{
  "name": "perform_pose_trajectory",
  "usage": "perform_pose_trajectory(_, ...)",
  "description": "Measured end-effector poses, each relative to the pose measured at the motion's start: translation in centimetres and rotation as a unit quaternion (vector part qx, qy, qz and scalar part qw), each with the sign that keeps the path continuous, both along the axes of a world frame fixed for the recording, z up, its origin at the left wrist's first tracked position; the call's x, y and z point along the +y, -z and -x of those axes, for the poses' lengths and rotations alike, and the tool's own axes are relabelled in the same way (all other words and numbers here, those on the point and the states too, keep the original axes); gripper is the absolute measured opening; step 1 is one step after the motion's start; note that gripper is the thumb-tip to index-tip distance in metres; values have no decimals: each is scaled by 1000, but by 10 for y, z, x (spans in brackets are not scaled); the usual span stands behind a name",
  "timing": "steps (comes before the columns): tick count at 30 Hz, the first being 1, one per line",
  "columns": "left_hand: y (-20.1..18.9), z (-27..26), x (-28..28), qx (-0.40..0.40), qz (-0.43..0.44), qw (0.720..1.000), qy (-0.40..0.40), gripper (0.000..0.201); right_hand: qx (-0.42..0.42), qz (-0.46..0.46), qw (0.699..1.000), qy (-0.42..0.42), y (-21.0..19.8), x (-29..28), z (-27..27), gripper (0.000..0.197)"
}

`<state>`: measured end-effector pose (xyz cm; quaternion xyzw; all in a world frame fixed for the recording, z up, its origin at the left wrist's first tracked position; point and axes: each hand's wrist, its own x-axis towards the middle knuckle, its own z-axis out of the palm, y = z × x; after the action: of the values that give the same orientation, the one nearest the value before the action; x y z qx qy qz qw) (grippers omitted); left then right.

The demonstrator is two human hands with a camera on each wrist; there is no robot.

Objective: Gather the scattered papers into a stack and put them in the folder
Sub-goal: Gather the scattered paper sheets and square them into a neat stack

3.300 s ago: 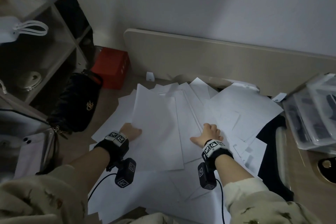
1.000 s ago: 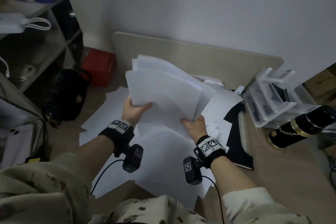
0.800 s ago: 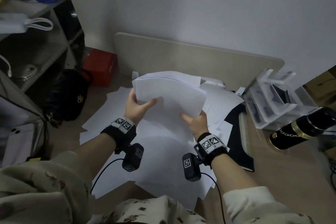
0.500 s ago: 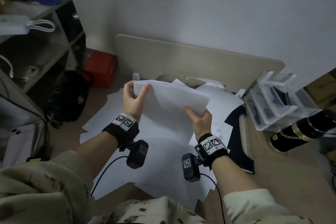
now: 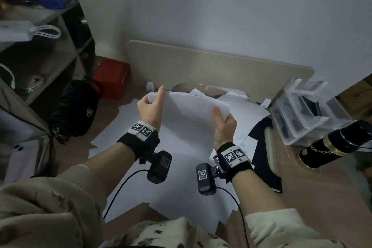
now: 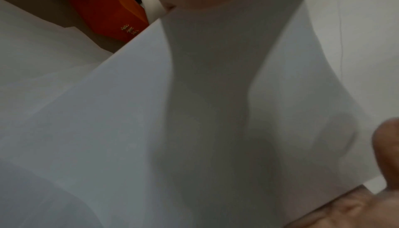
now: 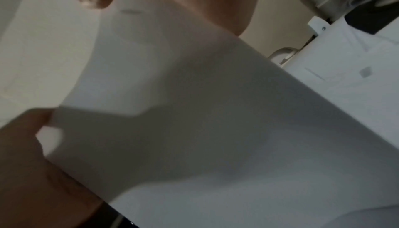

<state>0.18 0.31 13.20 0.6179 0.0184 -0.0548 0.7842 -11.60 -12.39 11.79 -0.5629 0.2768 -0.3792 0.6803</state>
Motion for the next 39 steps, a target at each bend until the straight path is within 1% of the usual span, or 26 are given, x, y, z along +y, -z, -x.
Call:
perform_pose_trajectory(3,-1,1,-1,-5,-4,1000,-1,35,-18,16,999,45,-10,1,-4,43)
perform_pose_trajectory(4,0,1,-1,-7,-6,1000,0,34,-17,29,998,55,-12,2,-5,49)
perform_pose_trajectory(5,-1,1,0,-8,-7,1000,-1,34,-17,39,997,63,-14,2,-7,51)
perform_pose_trajectory(9,0,0,0,-9,-3,1000,1,30,-12,20,997,79,-17,2,-13,47)
perform_pose_trajectory(12,0,1,1,-13,-10,1000,17,26,-9,30,998,60,-14,-1,-12,45)
perform_pose_trajectory(13,0,1,3,-24,-19,999,31,22,-4,41,998,47,-13,-2,-10,41)
perform_pose_trajectory(15,1,2,6,-57,-28,995,74,13,12,63,998,9,-10,-4,-6,20)
perform_pose_trajectory(16,3,2,9,-66,-25,993,97,16,19,60,998,-13,-7,-5,-4,15)
perform_pose_trajectory(18,10,0,13,-68,-28,988,138,27,39,35,997,-53,1,-8,1,14)
perform_pose_trajectory(19,14,0,15,-62,-38,985,156,29,57,29,996,-67,5,-9,3,14)
perform_pose_trajectory(22,29,-2,22,-17,-85,973,213,30,124,16,987,-103,20,-10,8,15)
perform_pose_trajectory(23,36,-4,26,1,-99,966,240,35,146,7,983,-112,26,-11,10,15)
perform_pose_trajectory(25,48,-7,34,36,-109,950,290,52,184,-5,977,-112,39,-14,13,15)
perform_pose_trajectory(27,59,-9,39,68,-99,939,321,62,210,-1,973,-94,50,-15,13,12)
perform_pose_trajectory(29,62,-9,39,69,-98,940,320,60,215,9,974,-74,52,-13,10,13)
perform_pose_trajectory(33,54,-12,32,47,-109,949,292,39,179,15,982,-57,44,-12,1,15)
perform_pose_trajectory(35,55,-16,32,40,-122,948,291,35,185,9,981,-62,49,-13,-2,12)
perform_pose_trajectory(37,62,-19,36,29,-159,932,324,40,210,3,975,-73,61,-14,-1,10)
perform_pose_trajectory(39,72,-21,41,33,-200,907,370,48,242,9,966,-89,75,-15,2,21)
